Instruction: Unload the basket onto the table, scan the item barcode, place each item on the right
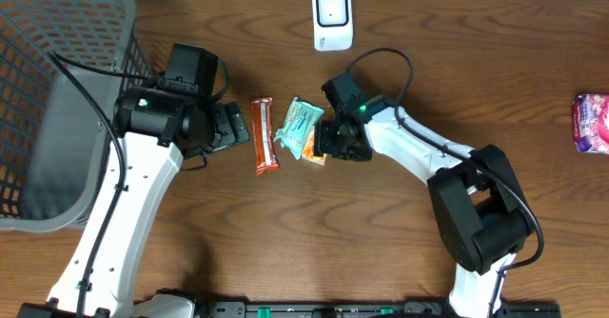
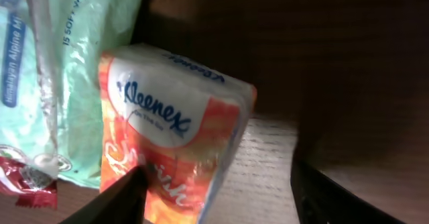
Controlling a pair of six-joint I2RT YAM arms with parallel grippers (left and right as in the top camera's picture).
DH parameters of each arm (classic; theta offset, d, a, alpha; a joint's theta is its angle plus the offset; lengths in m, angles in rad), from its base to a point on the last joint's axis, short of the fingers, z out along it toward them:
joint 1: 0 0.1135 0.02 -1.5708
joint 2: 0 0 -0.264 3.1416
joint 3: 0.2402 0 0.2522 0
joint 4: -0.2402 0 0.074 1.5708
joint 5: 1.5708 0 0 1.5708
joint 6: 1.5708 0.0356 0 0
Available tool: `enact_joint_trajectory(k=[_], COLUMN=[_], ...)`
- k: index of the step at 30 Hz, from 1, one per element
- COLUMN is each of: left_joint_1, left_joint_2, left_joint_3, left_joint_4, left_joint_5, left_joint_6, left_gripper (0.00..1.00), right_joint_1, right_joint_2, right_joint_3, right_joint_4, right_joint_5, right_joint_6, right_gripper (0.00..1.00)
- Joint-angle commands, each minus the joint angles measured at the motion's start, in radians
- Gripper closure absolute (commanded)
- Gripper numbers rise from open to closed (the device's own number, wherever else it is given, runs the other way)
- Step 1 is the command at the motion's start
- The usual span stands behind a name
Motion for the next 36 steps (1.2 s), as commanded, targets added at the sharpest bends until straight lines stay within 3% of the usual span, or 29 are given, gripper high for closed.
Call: enact_joint_trajectory(k=[1, 3, 4, 5, 10, 17, 19, 24, 31, 36], left_joint_1=[0.003, 0.003, 0.003, 0.003, 0.003, 0.003, 0.003, 0.003, 0.003, 0.003], left_joint_2=[-0.005, -0.005, -0.005, -0.005, -0.005, -0.005, -0.005, -0.005, -0.005, -0.005], left_joint_3=[0.007, 0.007, 0.007, 0.007, 0.007, 0.007, 0.007, 0.007, 0.007, 0.007], left_joint_4=[-0.004, -0.005, -0.004, -0.004, -0.004, -0.004, -0.004, -0.004, -0.004, -0.004], left_joint_5=[-0.009, -0.009, -0.009, -0.009, -0.009, -0.009, -0.009, -0.009, -0.009, -0.009], left_joint_6=[-0.013, -0.013, -0.013, -0.013, -0.013, -0.013, -0.013, -0.013, -0.013, -0.013], left_gripper=[0.02, 0.02, 0.02, 0.02, 0.02, 0.02, 0.02, 0.02, 0.02, 0.02], right_joint_1=[0.002, 0.002, 0.0, -0.003, -0.053, -0.233, -0.275, -0.312, -0.236, -0.203], right_joint_2=[0.01, 0.01, 0.01, 0.01, -0.023, -0.07, -0.069, -0.069, -0.069, -0.069], right_joint_3=[-0.064, -0.095, -0.1, -0.1, -0.079, -0.047, -0.048, -0.05, -0.053, -0.052], right_joint_4=[0.032, 0.062, 0.059, 0.049, 0.012, 0.002, -0.042, -0.302, -0.721, -0.755], right_joint_5=[-0.018, -0.011, -0.012, -0.013, -0.158, -0.921, -1.043, -1.068, -1.085, -1.086], right_joint_6=[0.017, -0.012, -0.043, -0.062, -0.166, -0.484, -0.588, -0.914, -1.546, -1.606], right_gripper=[0.48, 0.66, 0.88, 0.99, 0.99, 0.99, 0.99, 0.99, 0.99, 0.99])
